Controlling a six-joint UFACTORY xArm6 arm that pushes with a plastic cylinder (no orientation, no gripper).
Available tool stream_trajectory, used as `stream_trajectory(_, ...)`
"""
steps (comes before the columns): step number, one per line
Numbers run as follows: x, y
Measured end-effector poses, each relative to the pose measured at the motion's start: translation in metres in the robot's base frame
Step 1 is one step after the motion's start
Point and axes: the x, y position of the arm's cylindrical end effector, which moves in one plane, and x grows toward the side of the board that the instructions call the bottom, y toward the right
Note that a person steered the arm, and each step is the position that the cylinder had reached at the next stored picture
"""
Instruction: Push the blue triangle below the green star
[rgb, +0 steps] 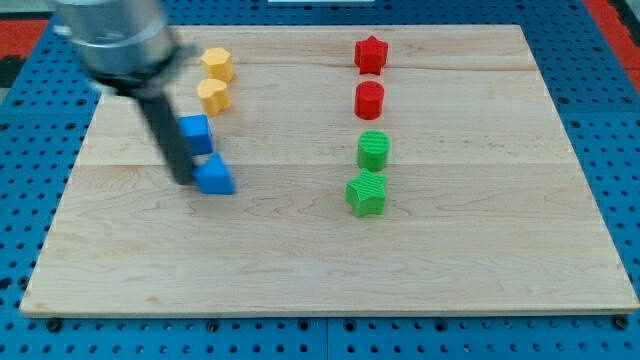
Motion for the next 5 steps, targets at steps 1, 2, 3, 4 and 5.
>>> stream_trajectory(1,0.002,0.042)
stream_trajectory(2,-0.032,0.014)
stream_trajectory(3,-0.025,0.059)
stream_trajectory(4,0.02,0.079)
stream_trajectory(5,0.058,0.086)
